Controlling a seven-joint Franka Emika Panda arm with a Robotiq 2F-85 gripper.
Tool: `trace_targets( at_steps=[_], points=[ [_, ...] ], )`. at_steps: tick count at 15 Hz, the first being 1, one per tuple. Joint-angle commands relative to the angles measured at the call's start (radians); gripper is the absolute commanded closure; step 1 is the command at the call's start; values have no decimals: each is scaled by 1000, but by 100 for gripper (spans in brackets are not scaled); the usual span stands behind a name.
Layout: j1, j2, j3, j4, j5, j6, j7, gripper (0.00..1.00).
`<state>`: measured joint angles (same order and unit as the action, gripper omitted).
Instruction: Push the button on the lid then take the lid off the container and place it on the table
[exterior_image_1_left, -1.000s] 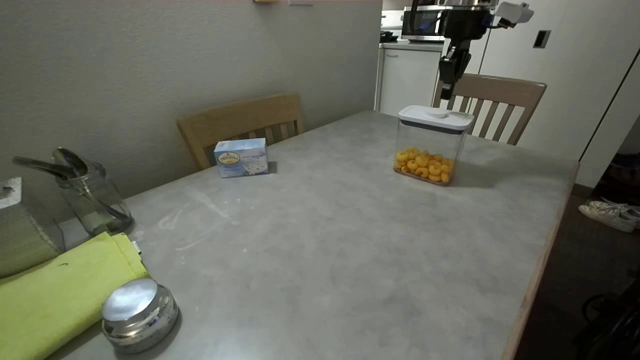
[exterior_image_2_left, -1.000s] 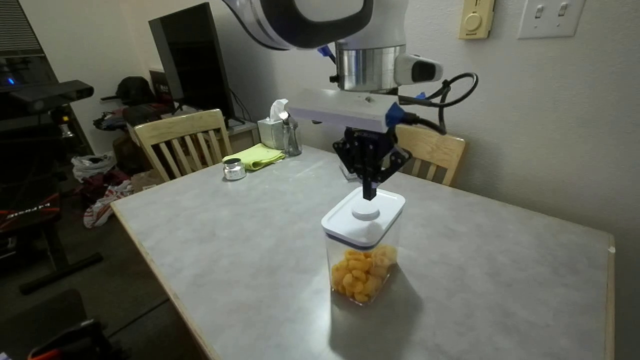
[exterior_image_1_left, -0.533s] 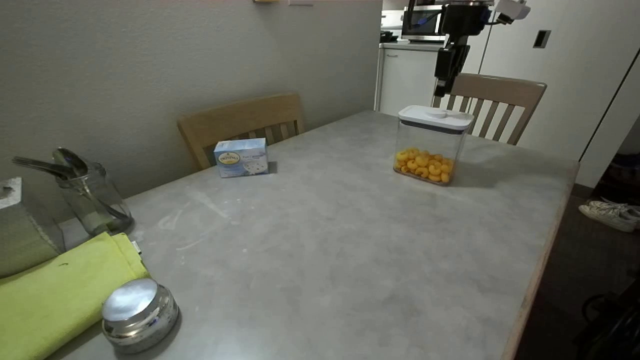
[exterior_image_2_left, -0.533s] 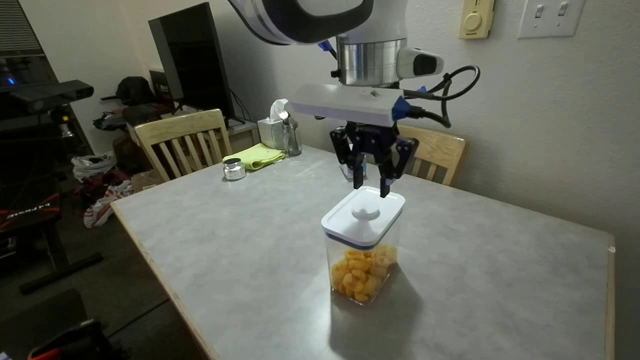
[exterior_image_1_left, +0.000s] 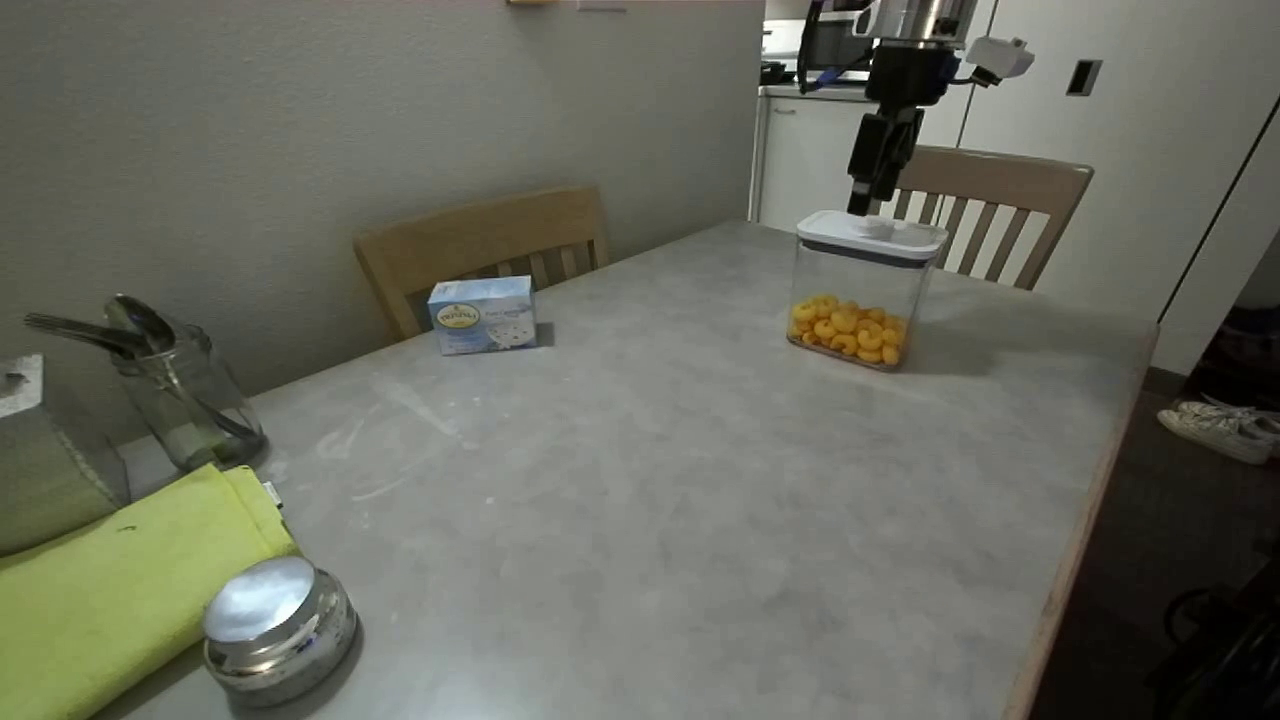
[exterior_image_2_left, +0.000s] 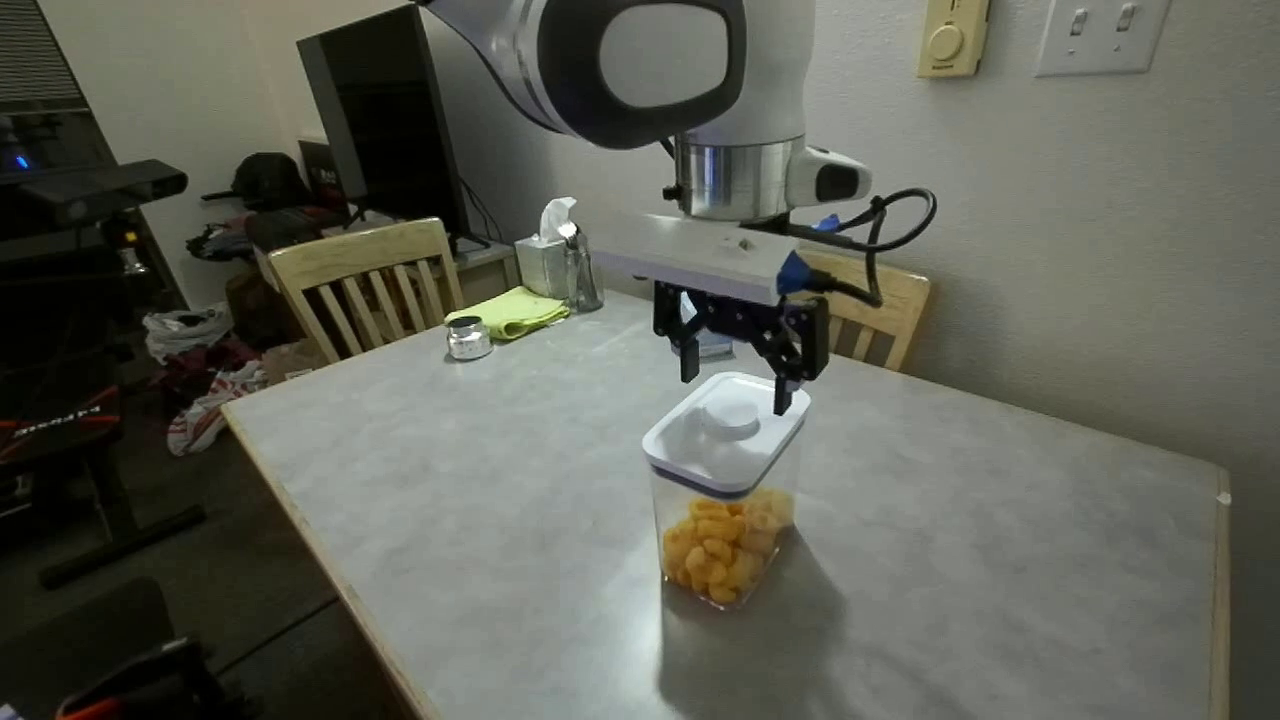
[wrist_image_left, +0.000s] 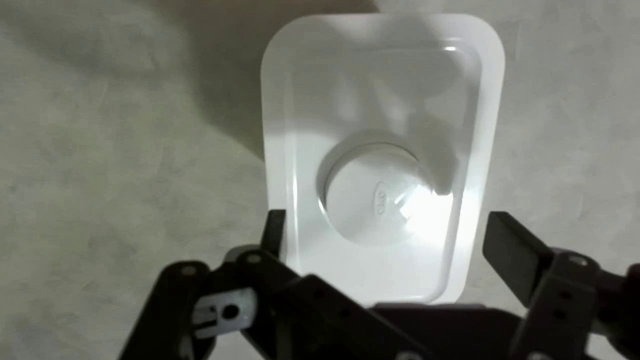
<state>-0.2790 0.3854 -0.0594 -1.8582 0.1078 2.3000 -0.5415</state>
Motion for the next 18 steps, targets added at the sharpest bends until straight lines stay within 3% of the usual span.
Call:
trace_targets(
  at_steps=[1,4,5,7,12,18],
  points=[
    [-9,33,8,24,1,11,-24,3],
    [-10,40,10,24,2,8,-21,4],
    [-11,40,10,23,3,7,-21,10],
    [-11,40,10,21,4,7,-19,38],
    [-6,32,5,22,-5,-3,-1,71],
    [19,-27,-13,39,-70,-65,65,71]
  ],
)
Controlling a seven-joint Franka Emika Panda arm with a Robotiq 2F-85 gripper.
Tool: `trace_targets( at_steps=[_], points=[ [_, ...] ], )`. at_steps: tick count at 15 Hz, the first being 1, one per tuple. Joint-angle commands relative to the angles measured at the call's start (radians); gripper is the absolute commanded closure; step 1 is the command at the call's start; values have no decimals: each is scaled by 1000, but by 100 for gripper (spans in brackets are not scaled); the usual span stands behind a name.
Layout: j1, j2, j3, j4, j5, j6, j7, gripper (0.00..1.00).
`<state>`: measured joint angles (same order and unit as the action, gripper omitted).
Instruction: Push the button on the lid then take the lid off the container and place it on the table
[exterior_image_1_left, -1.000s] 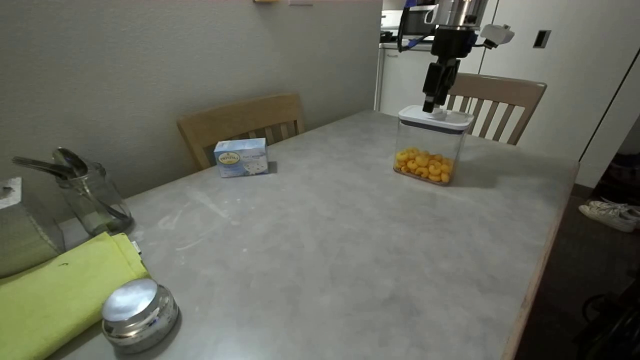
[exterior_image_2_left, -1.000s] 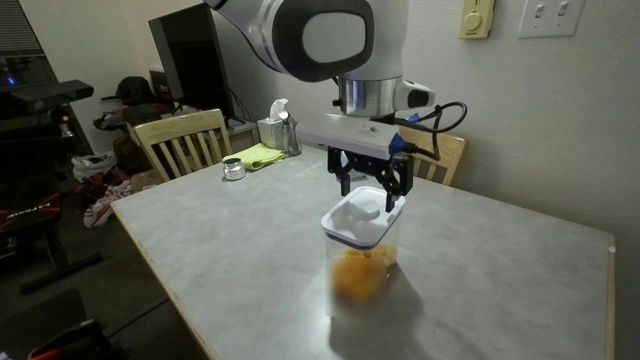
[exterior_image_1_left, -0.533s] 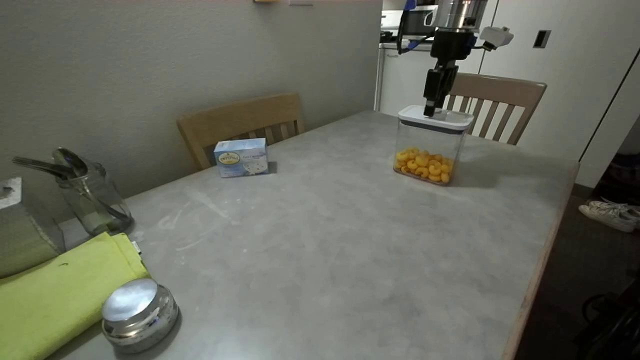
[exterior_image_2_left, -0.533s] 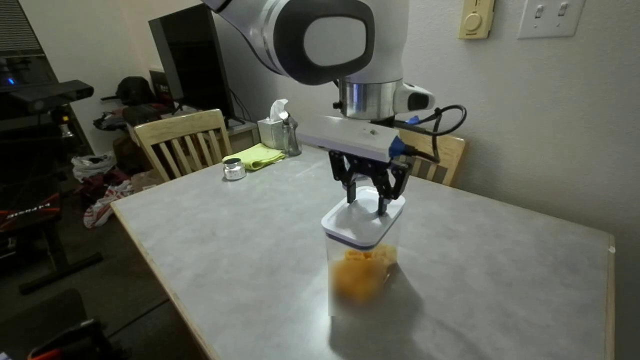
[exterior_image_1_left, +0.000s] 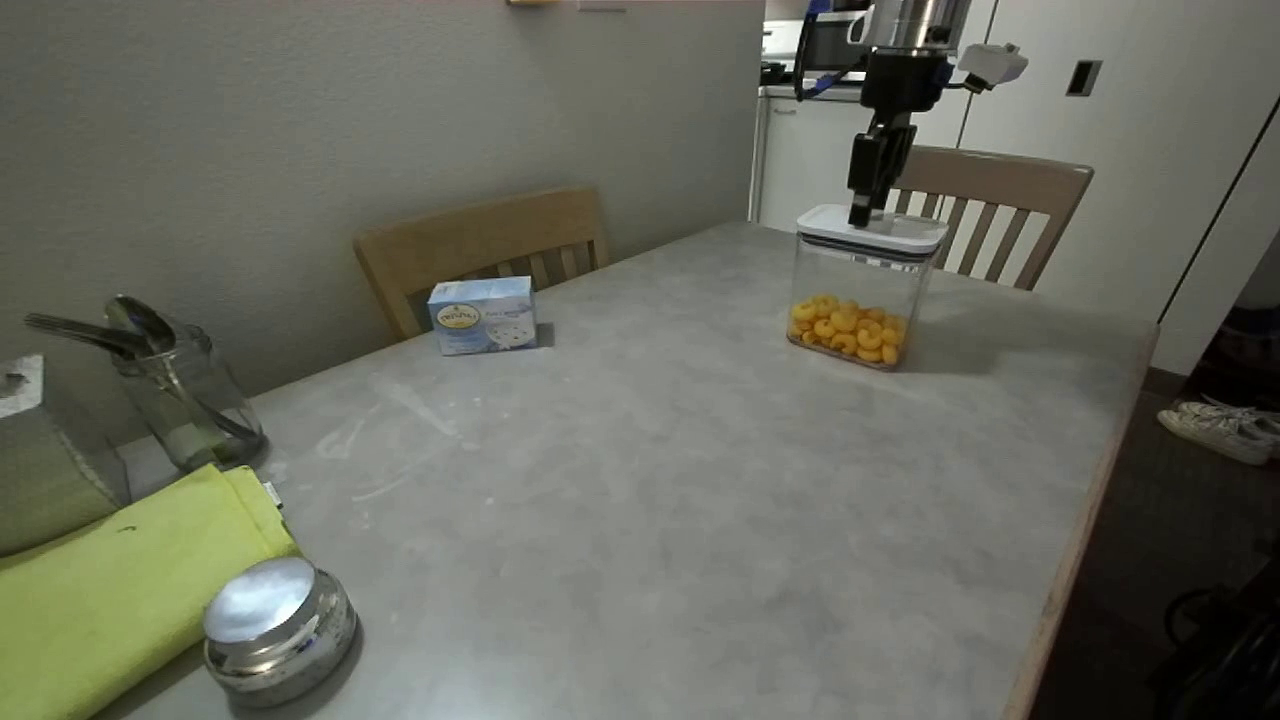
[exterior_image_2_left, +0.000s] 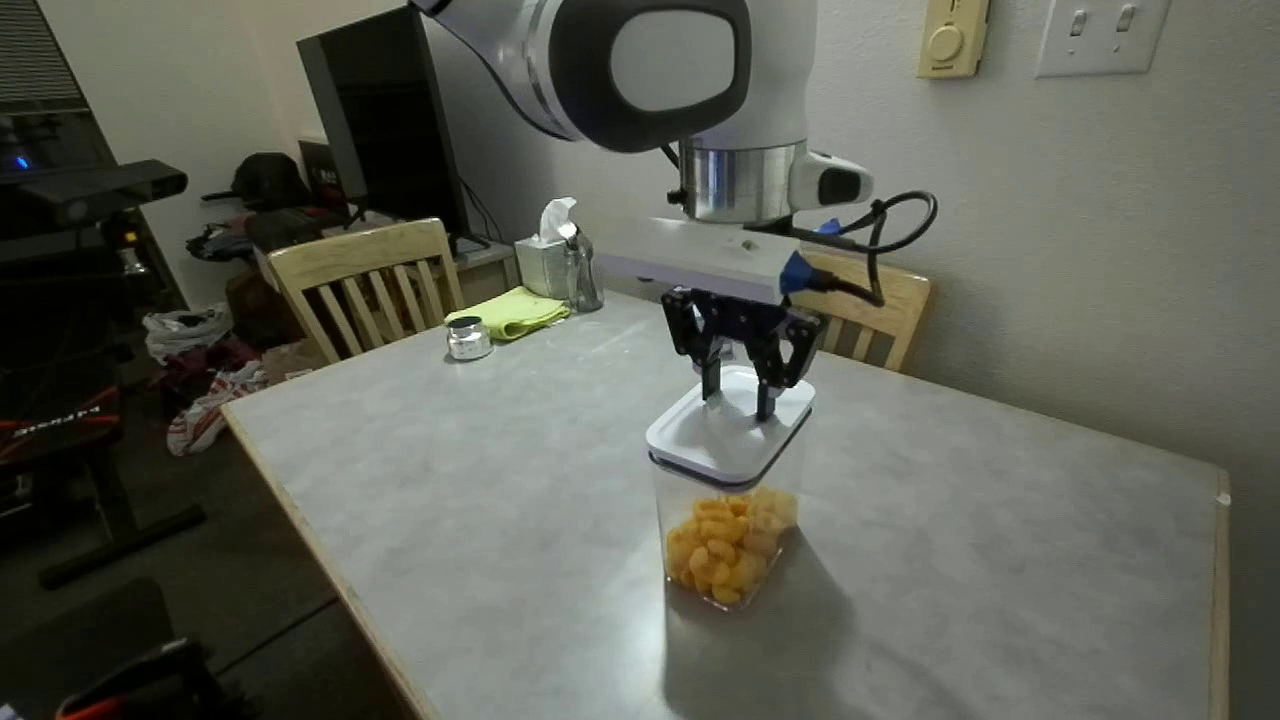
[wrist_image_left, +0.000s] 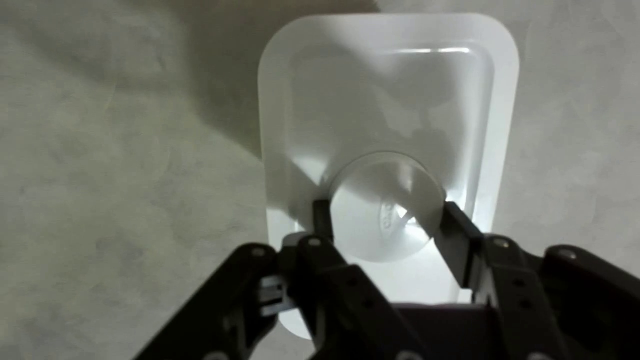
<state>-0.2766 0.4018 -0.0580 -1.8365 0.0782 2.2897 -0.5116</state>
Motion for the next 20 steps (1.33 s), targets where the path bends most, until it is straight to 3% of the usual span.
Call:
trace_targets(
  at_steps=[1,8,15,20],
  points=[
    [22,-58,-16,26,-52,-71,49,71],
    [50,-70,10,147,-18,-114,52,71],
    [98,62,54,293,-31,-124,42,71],
    [145,203,63,439,-58,-203,101,71]
  ],
)
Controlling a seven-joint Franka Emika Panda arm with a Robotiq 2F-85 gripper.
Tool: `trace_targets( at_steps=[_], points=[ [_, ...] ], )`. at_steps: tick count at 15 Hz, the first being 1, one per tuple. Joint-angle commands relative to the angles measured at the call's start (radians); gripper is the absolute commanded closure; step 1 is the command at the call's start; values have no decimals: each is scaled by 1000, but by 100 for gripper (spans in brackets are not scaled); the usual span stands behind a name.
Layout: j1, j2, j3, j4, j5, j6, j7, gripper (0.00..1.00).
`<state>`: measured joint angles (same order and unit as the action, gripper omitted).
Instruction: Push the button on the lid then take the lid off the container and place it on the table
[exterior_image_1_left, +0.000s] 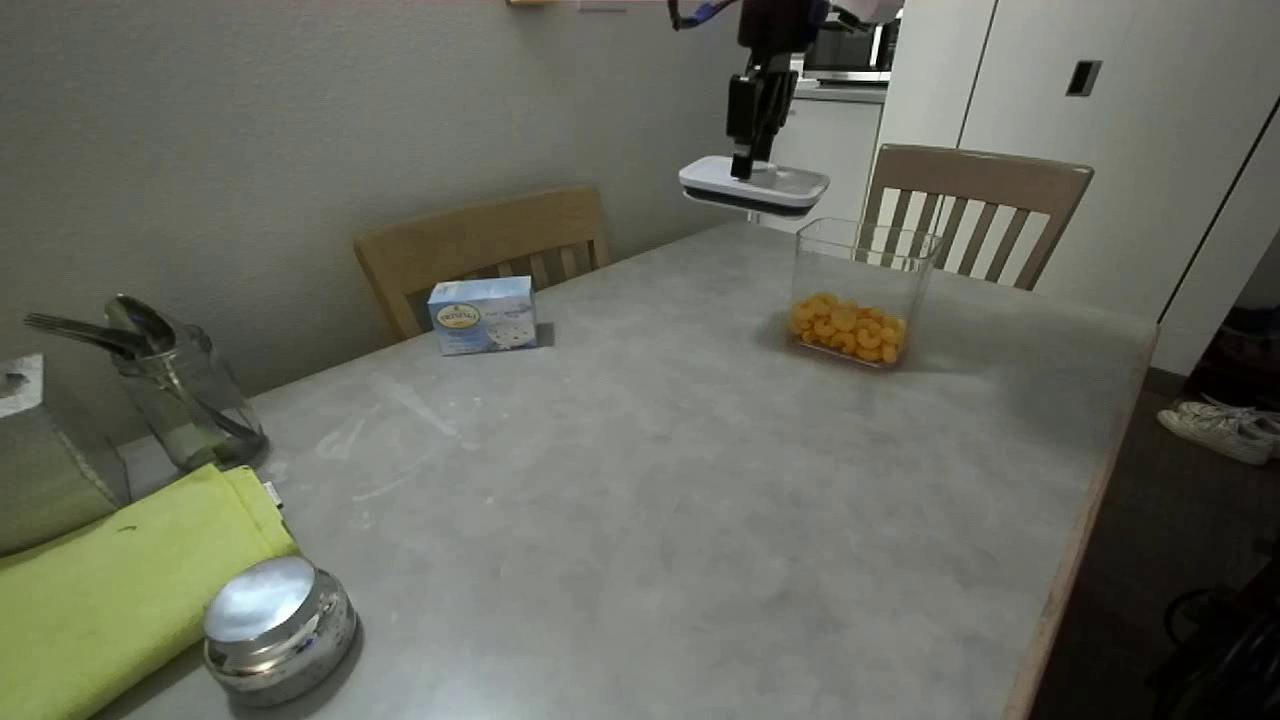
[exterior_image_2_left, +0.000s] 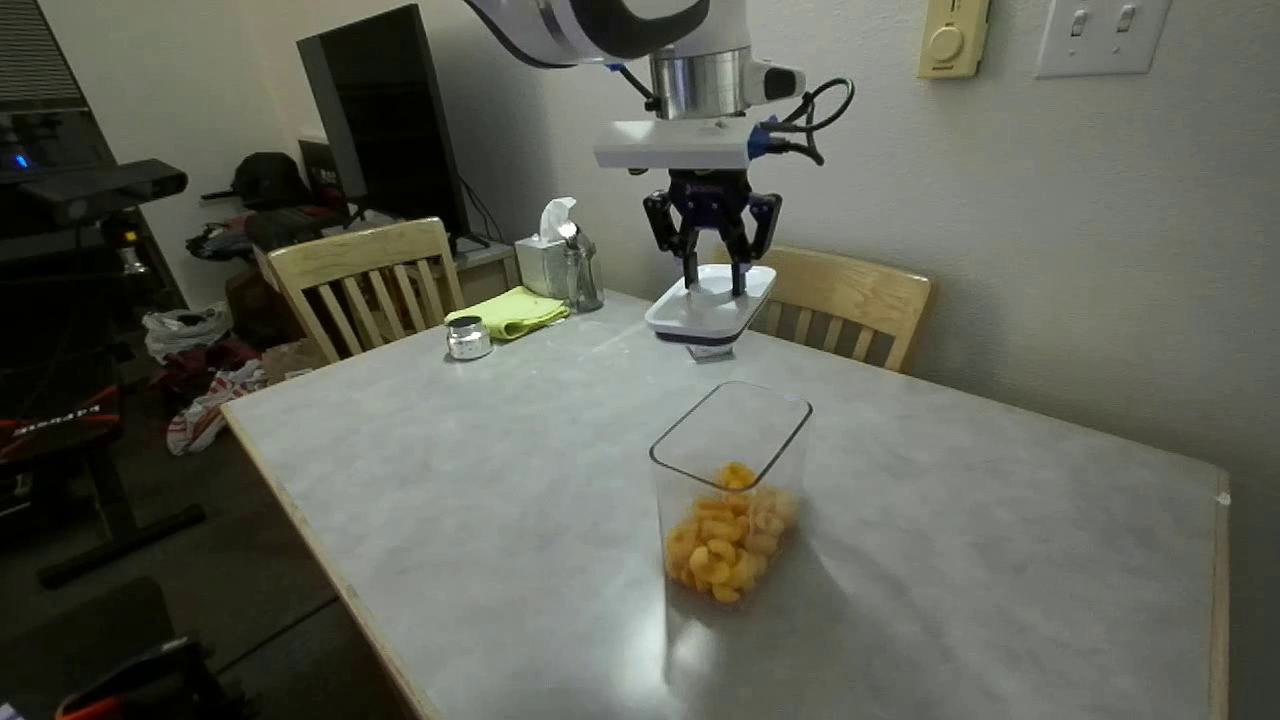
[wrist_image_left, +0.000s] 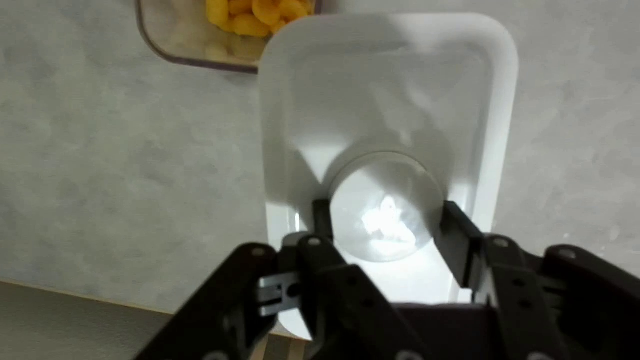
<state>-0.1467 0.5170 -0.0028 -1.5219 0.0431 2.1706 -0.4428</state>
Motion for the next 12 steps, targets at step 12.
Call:
trace_targets(
  at_steps=[12],
  points=[
    [164,244,-13,286,-41,-189,402,71]
  ],
)
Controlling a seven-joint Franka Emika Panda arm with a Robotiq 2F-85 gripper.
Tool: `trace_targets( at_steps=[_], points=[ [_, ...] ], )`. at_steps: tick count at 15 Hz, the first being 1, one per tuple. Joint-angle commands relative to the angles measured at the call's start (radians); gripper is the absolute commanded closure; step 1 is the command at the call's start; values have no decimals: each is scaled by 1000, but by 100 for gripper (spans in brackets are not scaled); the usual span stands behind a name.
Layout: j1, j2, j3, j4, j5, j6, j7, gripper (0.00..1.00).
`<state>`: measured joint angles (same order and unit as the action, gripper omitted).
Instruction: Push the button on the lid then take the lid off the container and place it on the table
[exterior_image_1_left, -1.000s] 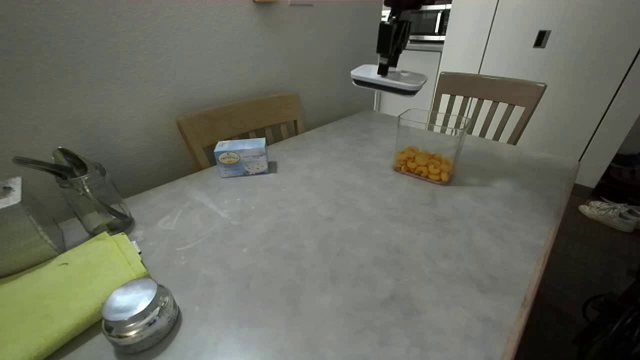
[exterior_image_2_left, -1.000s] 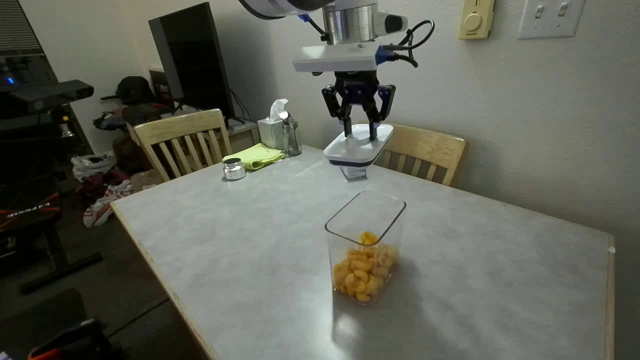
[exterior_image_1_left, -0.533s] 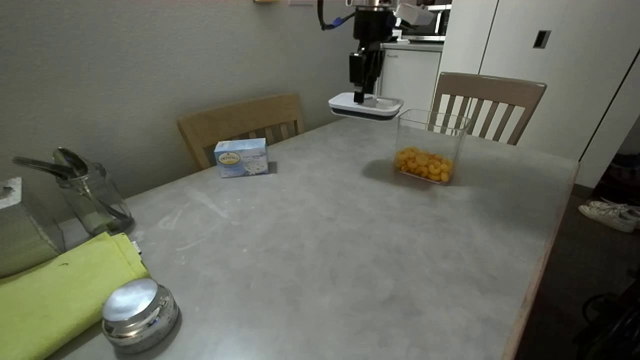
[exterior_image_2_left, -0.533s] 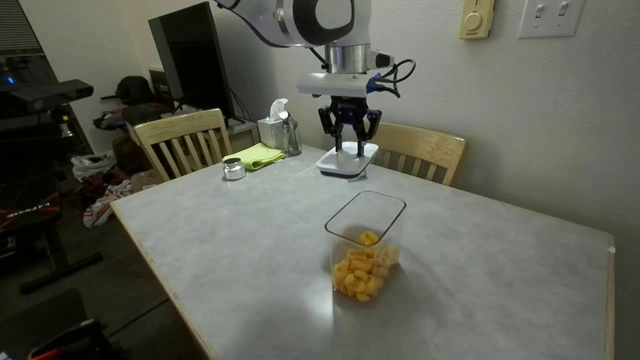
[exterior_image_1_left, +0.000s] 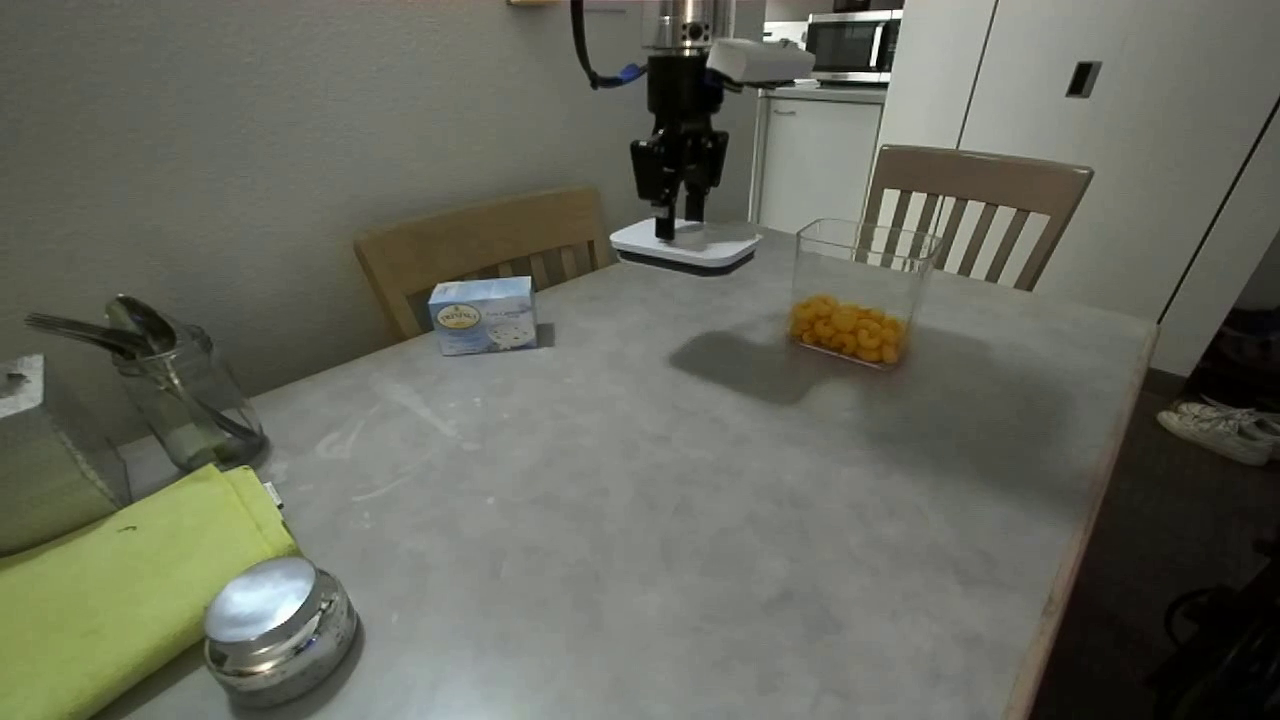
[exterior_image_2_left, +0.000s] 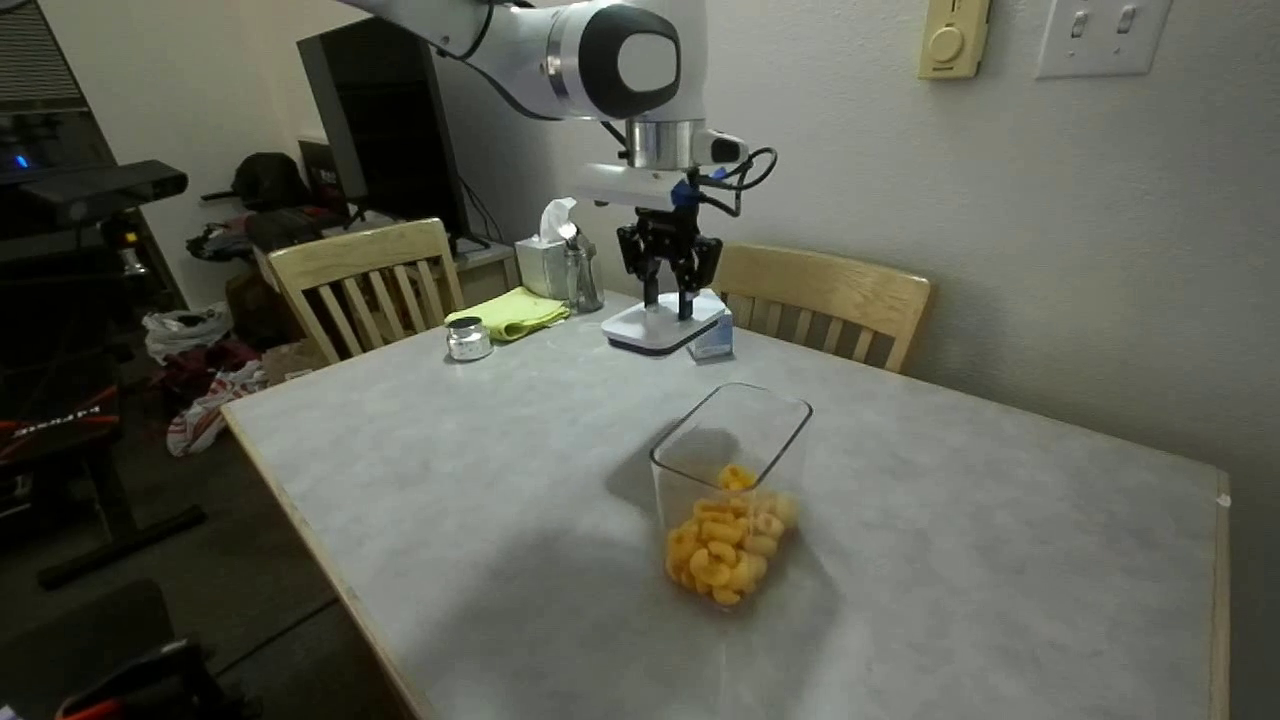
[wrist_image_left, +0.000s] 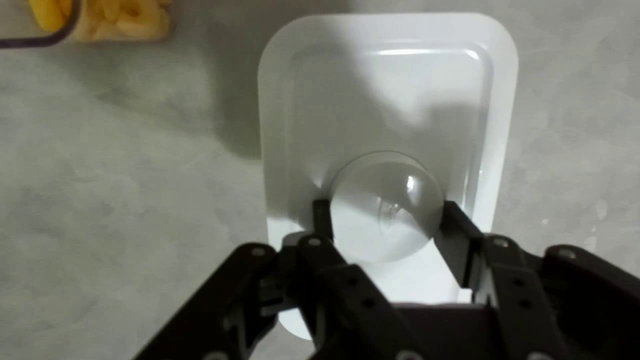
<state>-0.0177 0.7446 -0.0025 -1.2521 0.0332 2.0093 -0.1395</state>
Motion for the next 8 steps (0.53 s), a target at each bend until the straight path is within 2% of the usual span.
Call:
trace_targets(
  at_steps=[1,8],
  points=[
    [53,15,-17,-8,-38,-16,146,71],
    [160,28,-13,-177,-35,87,418,71]
  ],
)
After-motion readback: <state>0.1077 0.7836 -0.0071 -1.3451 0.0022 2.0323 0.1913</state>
